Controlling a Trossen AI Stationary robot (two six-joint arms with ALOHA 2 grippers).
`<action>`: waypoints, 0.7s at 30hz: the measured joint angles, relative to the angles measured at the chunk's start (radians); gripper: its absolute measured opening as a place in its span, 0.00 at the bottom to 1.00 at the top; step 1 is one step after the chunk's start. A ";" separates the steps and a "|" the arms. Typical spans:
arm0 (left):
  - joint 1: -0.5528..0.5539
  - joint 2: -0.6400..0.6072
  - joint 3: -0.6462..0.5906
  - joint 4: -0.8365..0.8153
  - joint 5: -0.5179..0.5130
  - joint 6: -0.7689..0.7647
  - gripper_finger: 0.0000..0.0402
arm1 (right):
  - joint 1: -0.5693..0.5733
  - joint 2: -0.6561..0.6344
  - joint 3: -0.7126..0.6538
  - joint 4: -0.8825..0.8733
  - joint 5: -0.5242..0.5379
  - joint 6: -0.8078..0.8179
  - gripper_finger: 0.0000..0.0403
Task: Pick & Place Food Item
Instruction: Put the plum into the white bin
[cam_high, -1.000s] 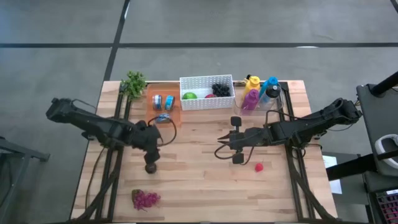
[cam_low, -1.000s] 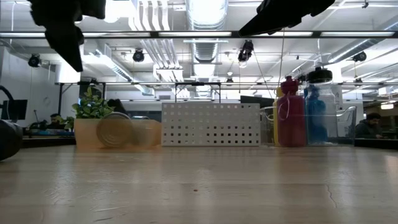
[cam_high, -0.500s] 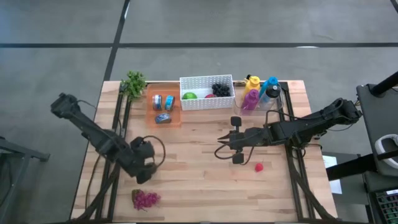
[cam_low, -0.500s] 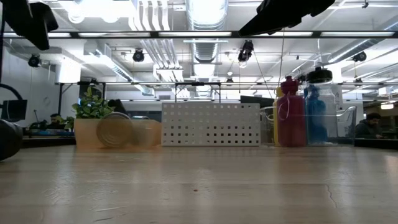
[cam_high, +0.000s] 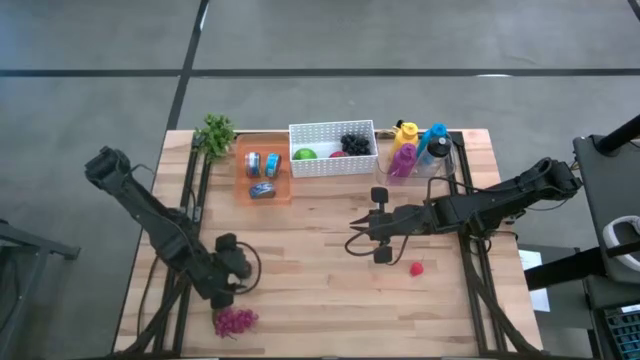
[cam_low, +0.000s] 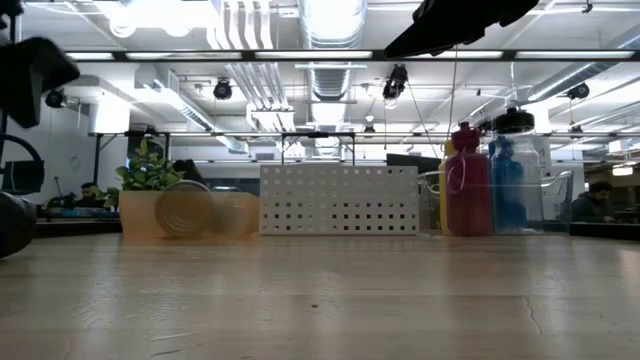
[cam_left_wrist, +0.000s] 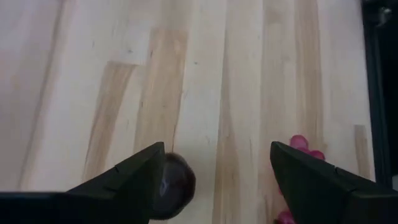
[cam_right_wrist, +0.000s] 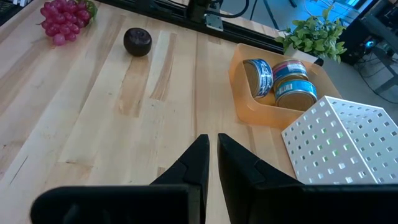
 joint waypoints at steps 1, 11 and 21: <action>0.001 0.000 -0.014 0.009 0.004 -0.017 0.75 | 0.000 0.000 0.000 0.000 0.000 0.000 0.07; 0.013 0.000 -0.079 0.013 0.033 -0.184 0.78 | 0.000 0.000 0.000 0.000 0.000 0.000 0.07; 0.097 0.000 -0.077 0.020 0.131 -0.351 0.81 | 0.000 0.000 0.000 0.000 0.000 0.000 0.07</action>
